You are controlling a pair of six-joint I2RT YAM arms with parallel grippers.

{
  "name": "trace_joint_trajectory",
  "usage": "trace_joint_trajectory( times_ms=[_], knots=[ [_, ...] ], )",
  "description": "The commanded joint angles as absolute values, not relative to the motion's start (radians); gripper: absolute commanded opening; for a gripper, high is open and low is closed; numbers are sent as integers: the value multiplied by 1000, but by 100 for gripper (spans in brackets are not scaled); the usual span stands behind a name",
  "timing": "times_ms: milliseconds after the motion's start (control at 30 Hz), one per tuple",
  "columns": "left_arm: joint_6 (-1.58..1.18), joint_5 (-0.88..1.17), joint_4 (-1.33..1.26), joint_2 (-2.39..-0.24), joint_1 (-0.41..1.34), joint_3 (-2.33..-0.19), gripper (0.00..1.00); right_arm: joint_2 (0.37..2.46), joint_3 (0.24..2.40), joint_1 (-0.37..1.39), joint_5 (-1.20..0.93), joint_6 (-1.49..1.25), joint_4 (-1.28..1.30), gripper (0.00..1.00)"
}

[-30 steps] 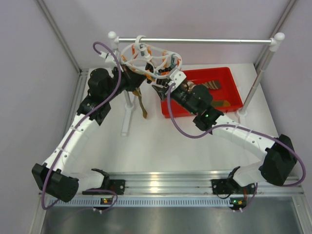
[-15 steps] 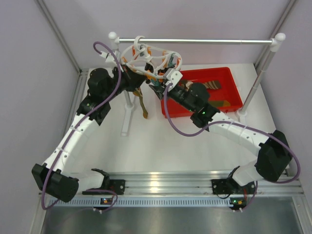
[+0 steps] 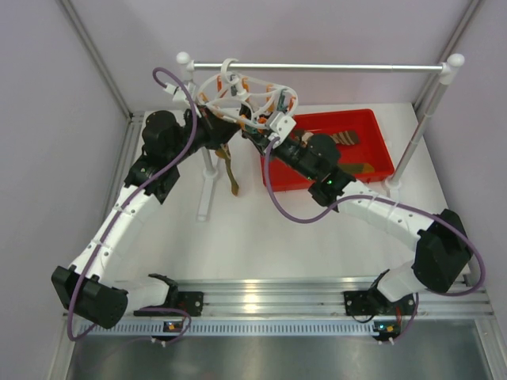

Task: Clip the socks to the hanger
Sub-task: Open the clamp at the hanger.

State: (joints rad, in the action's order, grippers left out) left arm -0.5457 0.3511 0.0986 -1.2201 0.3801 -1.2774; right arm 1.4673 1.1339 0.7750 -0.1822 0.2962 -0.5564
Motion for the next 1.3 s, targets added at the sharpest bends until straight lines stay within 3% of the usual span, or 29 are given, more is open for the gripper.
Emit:
trace_joint_trajectory(
  times_ms=[0, 133, 167, 333, 433, 800, 1267],
  knots=[
    [-543, 403, 103, -1200, 385, -1296, 0, 1473, 1189, 761, -215, 302, -638, 23],
    [-552, 410, 89, -1197, 385, -1293, 0, 1471, 1187, 755, -227, 310, -637, 1],
    [-555, 411, 83, -1195, 385, -1293, 1, 1471, 1187, 753, -229, 310, -637, 0],
    [-592, 396, 57, -1180, 385, -1279, 23, 1468, 1180, 746, -235, 301, -643, 0],
    [-607, 384, 40, -1163, 383, -1261, 30, 1463, 1175, 744, -244, 304, -644, 0],
    [-652, 377, 8, -1170, 383, -1264, 47, 1463, 1173, 744, -279, 333, -635, 0],
    [-726, 343, -26, -1196, 382, -1262, 54, 1465, 1172, 744, -342, 302, -635, 0]
  ],
)
